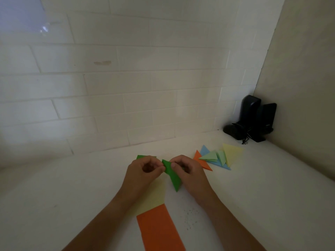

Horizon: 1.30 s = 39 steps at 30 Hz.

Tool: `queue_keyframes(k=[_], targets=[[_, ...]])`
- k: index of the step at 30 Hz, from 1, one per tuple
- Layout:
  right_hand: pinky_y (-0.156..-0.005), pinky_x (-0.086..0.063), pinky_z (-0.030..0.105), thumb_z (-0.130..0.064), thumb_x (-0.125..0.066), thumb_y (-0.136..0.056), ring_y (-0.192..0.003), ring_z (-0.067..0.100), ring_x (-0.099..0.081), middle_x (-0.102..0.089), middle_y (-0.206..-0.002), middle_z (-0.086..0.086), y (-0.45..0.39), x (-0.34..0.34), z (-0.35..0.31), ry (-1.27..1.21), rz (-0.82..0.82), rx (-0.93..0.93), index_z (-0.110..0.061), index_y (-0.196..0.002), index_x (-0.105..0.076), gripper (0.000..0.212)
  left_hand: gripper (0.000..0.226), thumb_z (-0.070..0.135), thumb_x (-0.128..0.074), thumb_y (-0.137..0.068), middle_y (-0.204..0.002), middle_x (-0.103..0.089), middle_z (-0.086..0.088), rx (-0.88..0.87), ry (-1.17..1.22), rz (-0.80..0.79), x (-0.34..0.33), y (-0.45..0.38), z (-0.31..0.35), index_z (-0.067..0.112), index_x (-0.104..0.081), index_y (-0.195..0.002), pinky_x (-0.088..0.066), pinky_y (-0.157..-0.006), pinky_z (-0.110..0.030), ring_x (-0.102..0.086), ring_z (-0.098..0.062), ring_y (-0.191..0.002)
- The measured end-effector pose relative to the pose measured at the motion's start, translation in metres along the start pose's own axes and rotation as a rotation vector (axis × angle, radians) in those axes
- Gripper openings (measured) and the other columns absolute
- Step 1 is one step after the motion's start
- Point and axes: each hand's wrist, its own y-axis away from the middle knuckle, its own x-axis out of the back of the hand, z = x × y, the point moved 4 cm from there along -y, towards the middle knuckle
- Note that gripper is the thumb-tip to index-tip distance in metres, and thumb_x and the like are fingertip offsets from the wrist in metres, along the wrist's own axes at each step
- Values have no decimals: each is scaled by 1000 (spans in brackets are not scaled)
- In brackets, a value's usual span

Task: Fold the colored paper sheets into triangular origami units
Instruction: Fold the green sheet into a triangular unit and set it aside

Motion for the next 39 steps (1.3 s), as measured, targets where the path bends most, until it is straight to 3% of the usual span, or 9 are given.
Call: queue_keyframes(k=[6,15,24,39], targets=[[-73,-49,28,-12,-64,-100,-84,10,-63,-69,-85,-7,0,0,-2,-5,-26,17,-20,-92,-73,14,10,9,-81,-85,-82,-78,-15,125,258,-40,-3,5,5,4,-79,-93,-62,-77,-27,-78,-29,-81],[-75,-51,48,-13,-65,-99,-86,27,-64,-72,-86,0,1,-3,-4,-19,-79,35,-18,-92,-74,13,13,10,-83,-82,-82,-77,-19,189,329,-51,-3,6,7,2,-80,-91,-61,-72,-24,-77,-30,-79],[-79,-52,34,-15,-65,-98,-88,13,-67,-74,-89,0,1,-4,-1,-40,-109,-2,-15,-95,-76,11,23,10,-86,-77,-87,-77,-22,236,372,-56,-3,5,2,-1,-77,-96,-62,-75,-25,-76,-29,-81],[-71,-50,37,-20,-73,-94,-79,18,-65,-70,-82,5,1,-3,2,-66,-85,-24,-20,-88,-69,8,16,8,-83,-82,-86,-78,-19,216,335,-71,-3,5,3,1,-79,-95,-59,-74,-22,-76,-22,-78]])
